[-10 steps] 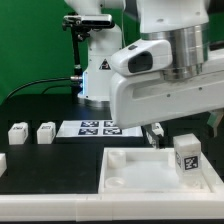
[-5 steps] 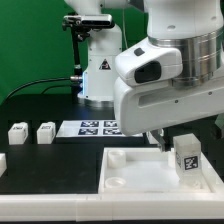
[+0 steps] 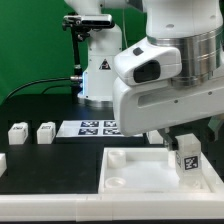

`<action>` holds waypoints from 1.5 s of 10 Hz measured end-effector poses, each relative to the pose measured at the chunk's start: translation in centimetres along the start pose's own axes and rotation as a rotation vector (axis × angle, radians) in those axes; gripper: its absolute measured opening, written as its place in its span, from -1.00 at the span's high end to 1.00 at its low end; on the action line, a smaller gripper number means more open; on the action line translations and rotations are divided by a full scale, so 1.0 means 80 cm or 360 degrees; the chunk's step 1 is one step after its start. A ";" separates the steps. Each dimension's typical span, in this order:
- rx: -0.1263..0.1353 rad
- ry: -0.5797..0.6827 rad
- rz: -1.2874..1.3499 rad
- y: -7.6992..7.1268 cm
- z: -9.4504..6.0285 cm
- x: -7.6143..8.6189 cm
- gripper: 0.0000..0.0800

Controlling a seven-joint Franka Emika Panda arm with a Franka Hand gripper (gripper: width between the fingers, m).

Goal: Assemble one leg

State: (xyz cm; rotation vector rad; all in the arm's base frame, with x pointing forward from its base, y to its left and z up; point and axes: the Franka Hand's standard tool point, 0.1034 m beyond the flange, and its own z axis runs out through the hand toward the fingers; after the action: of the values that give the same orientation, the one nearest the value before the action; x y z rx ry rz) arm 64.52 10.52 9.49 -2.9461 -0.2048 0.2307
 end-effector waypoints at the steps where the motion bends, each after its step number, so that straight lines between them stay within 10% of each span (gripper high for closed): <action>1: 0.0002 0.0000 0.0035 0.000 0.000 0.000 0.29; 15: 0.0020 0.0041 0.1995 -0.013 0.004 0.003 0.27</action>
Offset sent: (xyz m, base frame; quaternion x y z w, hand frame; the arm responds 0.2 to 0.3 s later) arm 0.0000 0.0000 0.0000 0.0000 0.0000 0.0000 1.0000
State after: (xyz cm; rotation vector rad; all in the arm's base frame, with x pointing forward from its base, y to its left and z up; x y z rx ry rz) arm 64.58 11.59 9.33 -2.5928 1.6205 0.3190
